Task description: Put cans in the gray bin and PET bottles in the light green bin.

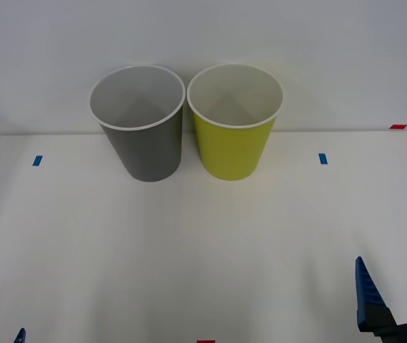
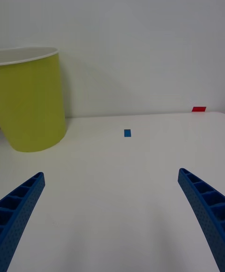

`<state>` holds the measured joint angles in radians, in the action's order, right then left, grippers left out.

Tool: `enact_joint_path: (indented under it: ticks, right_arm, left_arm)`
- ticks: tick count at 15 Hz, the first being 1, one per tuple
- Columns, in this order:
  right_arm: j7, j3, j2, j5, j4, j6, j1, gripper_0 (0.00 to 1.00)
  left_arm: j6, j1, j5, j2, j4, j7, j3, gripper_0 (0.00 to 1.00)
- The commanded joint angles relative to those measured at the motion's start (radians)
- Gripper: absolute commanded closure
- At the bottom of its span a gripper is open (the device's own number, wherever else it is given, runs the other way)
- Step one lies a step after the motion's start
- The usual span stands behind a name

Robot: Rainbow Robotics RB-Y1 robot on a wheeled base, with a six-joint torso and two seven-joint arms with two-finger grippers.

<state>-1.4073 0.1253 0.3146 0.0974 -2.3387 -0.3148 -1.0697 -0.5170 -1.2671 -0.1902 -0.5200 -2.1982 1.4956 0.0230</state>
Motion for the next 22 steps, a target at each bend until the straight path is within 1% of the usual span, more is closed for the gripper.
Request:
enact_joint_path:
  ticks: [1, 3, 6, 13, 16, 17, 22]
  right_arm:
    - [-0.038, 0.019, -0.003, 0.022, 0.013, -0.058, -0.052, 0.02]
    - [-0.058, 0.031, -0.003, 0.036, 0.071, -0.135, -0.052, 0.02]
    - [-0.081, 0.053, 0.003, 0.051, 0.094, -0.161, -0.061, 0.02]
    - [-0.114, 0.091, 0.012, 0.084, 0.127, -0.167, -0.082, 0.02]
    - [-0.133, 0.105, 0.051, 0.128, 0.154, -0.208, -0.081, 0.02]
    - [-0.136, 0.105, 0.061, 0.13, 0.154, -0.21, -0.081, 0.02]
    - [-0.13, 0.105, 0.06, 0.136, 0.154, -0.21, -0.082, 0.02]
  left_arm:
    - [0.0, 0.0, 0.0, 0.0, 0.0, 0.0, 0.0, 0.0]
    - [0.0, 0.0, 0.0, 0.0, 0.0, 0.0, 0.0, 0.0]
    - [0.0, 0.0, 0.0, 0.0, 0.0, 0.0, 0.0, 0.0]
    - [0.0, 0.0, 0.0, 0.0, 0.0, 0.0, 0.0, 0.0]
    - [0.0, 0.0, 0.0, 0.0, 0.0, 0.0, 0.0, 0.0]
    - [0.0, 0.0, 0.0, 0.0, 0.0, 0.0, 0.0, 0.0]
    - [0.0, 0.0, 0.0, 0.0, 0.0, 0.0, 0.0, 0.0]
